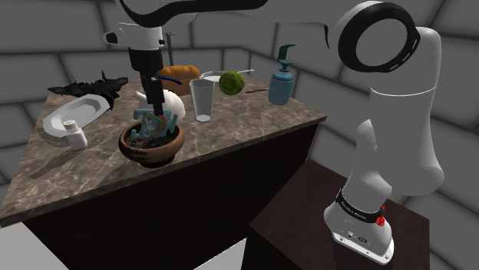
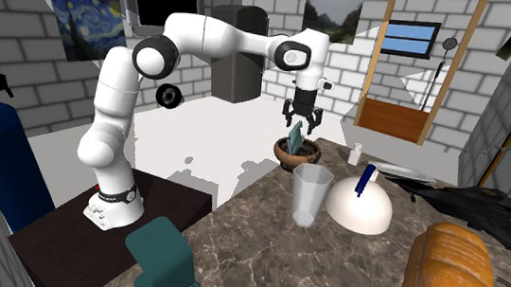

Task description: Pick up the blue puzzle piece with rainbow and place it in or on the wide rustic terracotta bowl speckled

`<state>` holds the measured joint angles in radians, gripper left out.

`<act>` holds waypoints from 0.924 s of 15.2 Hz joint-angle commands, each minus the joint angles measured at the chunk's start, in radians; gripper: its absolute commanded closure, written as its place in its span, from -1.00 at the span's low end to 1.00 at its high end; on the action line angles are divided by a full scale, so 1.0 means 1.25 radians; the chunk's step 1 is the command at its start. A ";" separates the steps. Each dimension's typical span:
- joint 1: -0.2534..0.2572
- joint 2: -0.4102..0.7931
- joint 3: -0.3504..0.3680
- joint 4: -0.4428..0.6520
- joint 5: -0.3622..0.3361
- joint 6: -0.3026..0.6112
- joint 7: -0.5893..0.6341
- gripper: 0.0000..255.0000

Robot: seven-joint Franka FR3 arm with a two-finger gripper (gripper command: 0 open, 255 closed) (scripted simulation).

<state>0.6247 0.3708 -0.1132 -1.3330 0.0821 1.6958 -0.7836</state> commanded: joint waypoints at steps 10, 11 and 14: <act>-0.008 0.028 -0.001 0.145 0.003 -0.117 0.002 -1.00; -0.008 0.028 -0.001 0.145 0.003 -0.117 0.002 -1.00; -0.008 0.028 -0.001 0.145 0.003 -0.117 0.002 -1.00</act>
